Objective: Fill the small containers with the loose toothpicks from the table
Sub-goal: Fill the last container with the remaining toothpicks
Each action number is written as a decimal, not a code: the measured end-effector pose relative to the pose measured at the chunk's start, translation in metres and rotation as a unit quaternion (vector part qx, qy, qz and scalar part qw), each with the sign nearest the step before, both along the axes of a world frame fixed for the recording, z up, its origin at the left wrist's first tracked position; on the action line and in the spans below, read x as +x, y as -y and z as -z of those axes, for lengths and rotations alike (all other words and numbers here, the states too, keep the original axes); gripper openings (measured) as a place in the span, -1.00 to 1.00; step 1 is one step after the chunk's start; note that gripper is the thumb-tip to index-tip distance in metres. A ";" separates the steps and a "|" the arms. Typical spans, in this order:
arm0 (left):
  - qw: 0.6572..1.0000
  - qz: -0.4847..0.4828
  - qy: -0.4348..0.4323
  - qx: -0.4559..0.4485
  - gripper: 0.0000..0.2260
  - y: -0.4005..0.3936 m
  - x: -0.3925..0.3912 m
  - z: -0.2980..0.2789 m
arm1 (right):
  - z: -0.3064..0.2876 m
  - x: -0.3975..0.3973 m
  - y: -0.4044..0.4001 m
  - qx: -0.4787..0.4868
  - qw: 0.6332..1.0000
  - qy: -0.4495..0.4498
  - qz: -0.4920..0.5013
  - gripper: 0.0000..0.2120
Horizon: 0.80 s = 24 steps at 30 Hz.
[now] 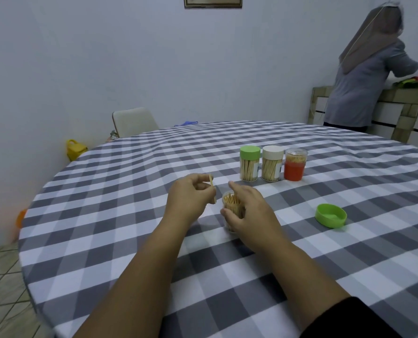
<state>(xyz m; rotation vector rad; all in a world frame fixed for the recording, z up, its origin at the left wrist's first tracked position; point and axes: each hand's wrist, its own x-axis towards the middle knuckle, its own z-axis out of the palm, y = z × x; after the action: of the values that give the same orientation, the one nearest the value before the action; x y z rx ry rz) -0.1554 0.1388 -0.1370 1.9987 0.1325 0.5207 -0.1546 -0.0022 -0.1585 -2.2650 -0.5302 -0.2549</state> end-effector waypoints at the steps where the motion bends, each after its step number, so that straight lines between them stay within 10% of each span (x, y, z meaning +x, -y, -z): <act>1: 1.000 0.010 0.007 -0.016 -0.86 0.000 0.000 0.000 | 0.000 0.000 0.000 -0.005 1.000 -0.001 0.003 -0.43; 13: 0.989 0.068 0.100 -0.082 -0.94 0.006 -0.006 -0.007 | -0.002 0.004 0.002 0.050 0.998 -0.028 0.003 -0.48; 24: 0.979 0.155 -0.109 0.076 -0.49 -0.004 -0.002 0.000 | 0.000 0.002 0.004 0.079 0.996 -0.009 -0.027 -0.26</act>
<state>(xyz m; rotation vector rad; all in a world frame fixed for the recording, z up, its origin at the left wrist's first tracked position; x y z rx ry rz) -0.1570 0.1427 -0.1368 2.1718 -0.0866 0.1139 -0.1528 -0.0062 -0.1581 -2.0951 -0.5427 -0.2409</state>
